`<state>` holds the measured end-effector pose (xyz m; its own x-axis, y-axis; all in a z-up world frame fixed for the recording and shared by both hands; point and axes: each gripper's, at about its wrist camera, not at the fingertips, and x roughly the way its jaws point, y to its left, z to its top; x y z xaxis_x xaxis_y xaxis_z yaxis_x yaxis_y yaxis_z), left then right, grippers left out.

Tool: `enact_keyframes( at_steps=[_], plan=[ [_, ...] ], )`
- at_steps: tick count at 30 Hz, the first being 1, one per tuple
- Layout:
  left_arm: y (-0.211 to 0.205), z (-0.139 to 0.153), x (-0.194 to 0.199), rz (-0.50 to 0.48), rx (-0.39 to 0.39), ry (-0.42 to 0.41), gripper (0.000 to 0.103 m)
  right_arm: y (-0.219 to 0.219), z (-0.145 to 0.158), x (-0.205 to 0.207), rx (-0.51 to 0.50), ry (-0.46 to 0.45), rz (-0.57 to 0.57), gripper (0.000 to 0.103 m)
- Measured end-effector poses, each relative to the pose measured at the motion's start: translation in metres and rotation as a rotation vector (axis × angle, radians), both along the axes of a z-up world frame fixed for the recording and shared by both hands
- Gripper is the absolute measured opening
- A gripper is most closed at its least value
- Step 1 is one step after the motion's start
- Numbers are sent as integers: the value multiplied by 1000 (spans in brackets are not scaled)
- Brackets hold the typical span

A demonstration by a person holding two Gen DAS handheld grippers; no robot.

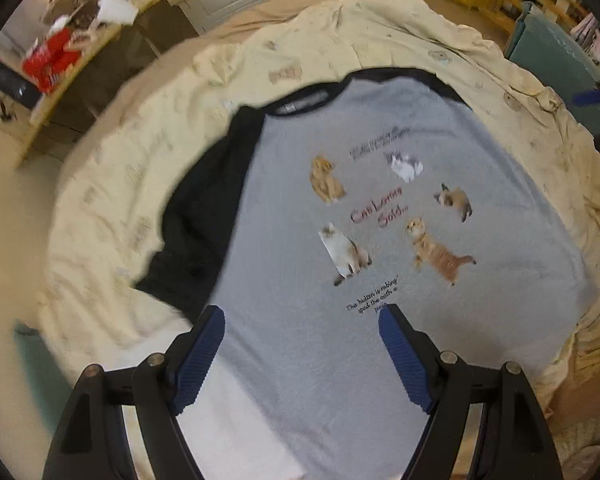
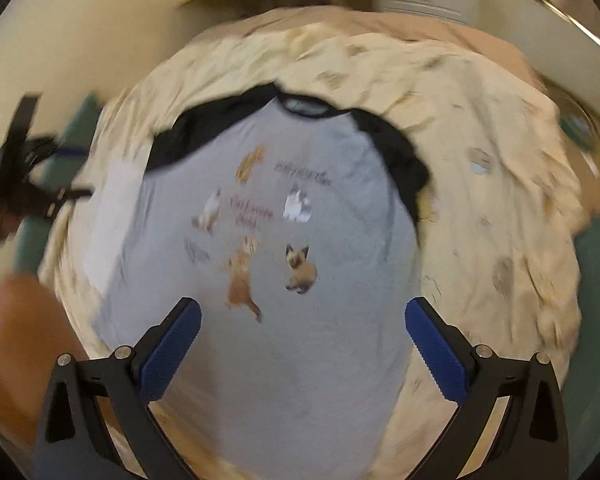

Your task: Fold clothes

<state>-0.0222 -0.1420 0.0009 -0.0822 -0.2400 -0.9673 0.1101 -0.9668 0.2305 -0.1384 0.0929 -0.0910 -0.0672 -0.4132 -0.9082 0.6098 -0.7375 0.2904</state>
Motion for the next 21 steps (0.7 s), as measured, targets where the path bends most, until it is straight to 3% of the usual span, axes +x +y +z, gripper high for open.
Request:
enact_keyframes(
  at_steps=[4, 7, 8, 11, 15, 18, 21],
  plan=[
    [13, 61, 6, 66, -10, 26, 81, 38, 84, 12, 65, -4, -21, 103],
    [10, 78, 18, 138, 109, 100, 81, 34, 95, 13, 201, 84, 61, 103],
    [9, 66, 11, 110, 170, 113, 81, 33, 99, 15, 258, 132, 84, 103],
    [5, 12, -30, -13, 198, 164, 81, 16, 86, 0, 300, 164, 6, 103],
    [-21, -66, -81, -16, 386, 164, 70, 10, 87, -8, 301, 123, -135, 103],
    [-32, -69, -87, -56, 483, 175, 69, 6, 107, -23, 200, 29, -325, 103],
    [-46, -46, -91, -72, 522, 157, 69, 15, 128, -30, 68, -96, -513, 103]
  ],
)
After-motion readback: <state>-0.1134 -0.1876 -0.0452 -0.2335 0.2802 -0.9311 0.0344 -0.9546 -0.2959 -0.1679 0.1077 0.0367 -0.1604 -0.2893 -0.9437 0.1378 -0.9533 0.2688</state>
